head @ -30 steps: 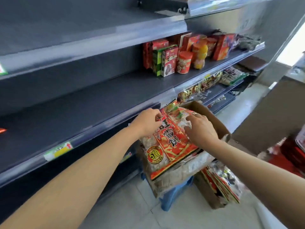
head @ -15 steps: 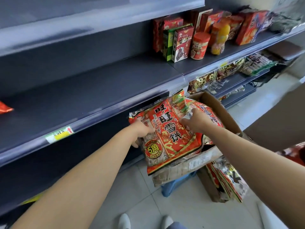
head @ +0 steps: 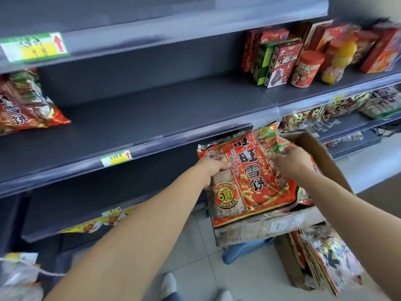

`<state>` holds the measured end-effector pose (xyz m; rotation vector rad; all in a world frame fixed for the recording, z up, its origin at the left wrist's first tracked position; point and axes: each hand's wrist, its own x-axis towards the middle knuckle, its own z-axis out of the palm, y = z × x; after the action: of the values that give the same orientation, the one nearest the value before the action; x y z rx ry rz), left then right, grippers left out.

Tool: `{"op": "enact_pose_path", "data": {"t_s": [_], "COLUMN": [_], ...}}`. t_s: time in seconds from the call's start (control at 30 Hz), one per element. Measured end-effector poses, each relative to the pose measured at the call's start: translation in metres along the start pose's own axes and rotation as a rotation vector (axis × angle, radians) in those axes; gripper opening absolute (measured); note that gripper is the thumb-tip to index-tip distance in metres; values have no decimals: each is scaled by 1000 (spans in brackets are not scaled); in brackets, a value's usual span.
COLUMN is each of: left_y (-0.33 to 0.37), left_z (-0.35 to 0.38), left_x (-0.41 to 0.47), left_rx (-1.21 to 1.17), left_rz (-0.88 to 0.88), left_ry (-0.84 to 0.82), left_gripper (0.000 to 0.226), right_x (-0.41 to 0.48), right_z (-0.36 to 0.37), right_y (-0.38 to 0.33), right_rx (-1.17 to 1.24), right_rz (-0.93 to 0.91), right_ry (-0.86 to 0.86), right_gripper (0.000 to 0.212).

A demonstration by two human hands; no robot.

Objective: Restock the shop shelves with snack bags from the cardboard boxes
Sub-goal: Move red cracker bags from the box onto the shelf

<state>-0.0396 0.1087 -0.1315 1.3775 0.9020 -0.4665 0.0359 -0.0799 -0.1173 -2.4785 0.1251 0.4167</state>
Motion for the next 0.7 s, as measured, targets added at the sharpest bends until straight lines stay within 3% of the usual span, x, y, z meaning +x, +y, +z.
{"op": "enact_pose_path", "data": {"t_s": [0.2,0.37,0.47,0.7], "left_y": [17,34,35,14], "left_z": [-22,-55,-85,-165], "left_x": [-25,-52,-70,-94], "left_rx": [-42,-151,-182,-262], "left_rz": [144,284,294,333], "left_ry": [106,243,297,400], "left_gripper": [16,68,78,53], "right_x": [-16,-33,-42,-63], "right_z": [-5,-7,1,54], "right_y": [-33,-74,-103,-167], "right_rx": [93,197,222,216], "right_rz": [-90,-210,-301,-420], "right_ry": [46,62,56,14], "right_gripper": [33,31,32,19]}}
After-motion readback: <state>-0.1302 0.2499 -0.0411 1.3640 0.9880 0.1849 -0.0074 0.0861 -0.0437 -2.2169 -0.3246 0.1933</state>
